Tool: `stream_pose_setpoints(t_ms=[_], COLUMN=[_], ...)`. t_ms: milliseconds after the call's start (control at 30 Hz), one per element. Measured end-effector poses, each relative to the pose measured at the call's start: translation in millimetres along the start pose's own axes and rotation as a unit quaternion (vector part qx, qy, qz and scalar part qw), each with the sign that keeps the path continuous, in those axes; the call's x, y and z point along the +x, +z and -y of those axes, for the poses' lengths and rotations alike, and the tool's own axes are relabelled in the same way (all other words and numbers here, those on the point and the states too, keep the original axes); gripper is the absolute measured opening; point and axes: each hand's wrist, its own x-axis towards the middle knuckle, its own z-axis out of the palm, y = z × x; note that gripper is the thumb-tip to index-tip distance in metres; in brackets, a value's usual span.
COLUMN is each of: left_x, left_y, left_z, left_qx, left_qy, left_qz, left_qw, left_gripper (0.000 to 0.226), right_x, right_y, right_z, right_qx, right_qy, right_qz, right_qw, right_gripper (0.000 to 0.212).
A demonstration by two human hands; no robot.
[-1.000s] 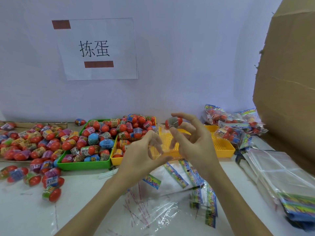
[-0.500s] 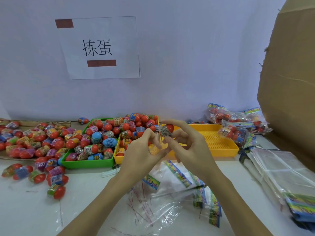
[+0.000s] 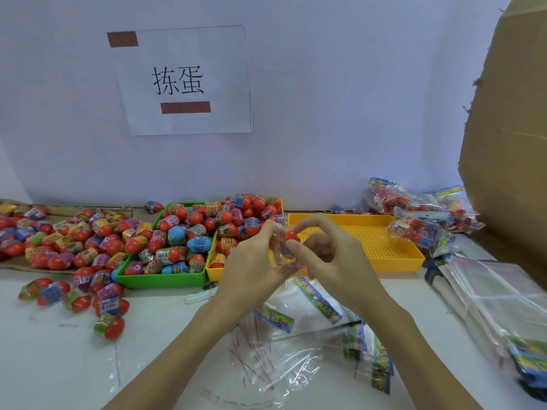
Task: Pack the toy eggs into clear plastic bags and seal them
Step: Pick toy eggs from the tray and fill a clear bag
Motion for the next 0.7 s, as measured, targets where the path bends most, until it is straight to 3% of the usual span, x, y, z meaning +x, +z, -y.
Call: stream_pose_setpoints(t_ms=[200, 367, 533, 700], left_x=[0.4, 0.3, 0.9, 0.5], left_y=[4.5, 4.7, 3.8, 2.0], left_z=[2.3, -1.4, -0.3, -1.4], left_qx=[-0.066, -0.090, -0.101, -0.100], left_qy=[-0.016, 0.011, 0.012, 0.013], left_qz=[0.010, 0.006, -0.017, -0.013], left_qw=[0.998, 0.996, 0.995, 0.995], left_gripper=[0.040, 0.046, 0.043, 0.038], right_x=[-1.2, -1.4, -0.7, -1.3], right_y=[6.2, 1.3, 0.7, 3.9], right_z=[-2.0, 1.3, 6.1, 7.0], right_qx=[-0.056, -0.012, 0.006, -0.023], right_qy=[-0.008, 0.012, 0.046, 0.049], right_qz=[-0.008, -0.080, -0.056, -0.062], right_qw=[0.998, 0.997, 0.997, 0.997], right_gripper=[0.019, 0.017, 0.008, 0.018])
